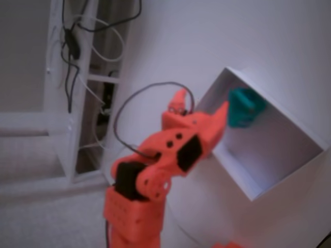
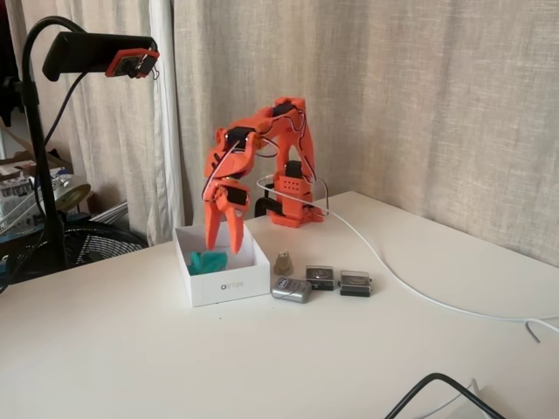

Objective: Grasp the green cube and put it in the bin.

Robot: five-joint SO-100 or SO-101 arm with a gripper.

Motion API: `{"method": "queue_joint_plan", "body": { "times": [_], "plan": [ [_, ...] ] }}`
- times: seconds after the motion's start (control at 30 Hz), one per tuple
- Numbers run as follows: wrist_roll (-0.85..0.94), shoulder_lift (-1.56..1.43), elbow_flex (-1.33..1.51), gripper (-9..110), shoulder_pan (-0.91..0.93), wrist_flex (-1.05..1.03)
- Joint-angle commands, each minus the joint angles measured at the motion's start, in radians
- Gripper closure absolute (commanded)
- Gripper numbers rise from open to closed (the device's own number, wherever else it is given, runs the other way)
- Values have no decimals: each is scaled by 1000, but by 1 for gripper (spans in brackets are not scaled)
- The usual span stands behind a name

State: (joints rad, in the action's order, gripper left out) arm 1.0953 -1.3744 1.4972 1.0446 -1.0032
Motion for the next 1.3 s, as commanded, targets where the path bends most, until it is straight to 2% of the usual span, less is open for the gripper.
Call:
{"method": "queue_joint_plan", "body": {
  "times": [0.0,0.27,0.33,0.43,0.77,0.97,1.1,1.27],
  "plan": [
    [-6,5,-29,62,-28,69],
    [-9,-63,-12,63,-114,-60],
    [-11,-109,-6,68,-189,-118],
    [-23,-201,3,77,-348,-153],
    [-77,-588,66,87,-1006,-255],
    [-75,-816,264,86,-1285,-264],
    [-74,-956,456,86,-1347,-244],
    [-74,-1129,742,89,-1370,-84]
  ]
}}
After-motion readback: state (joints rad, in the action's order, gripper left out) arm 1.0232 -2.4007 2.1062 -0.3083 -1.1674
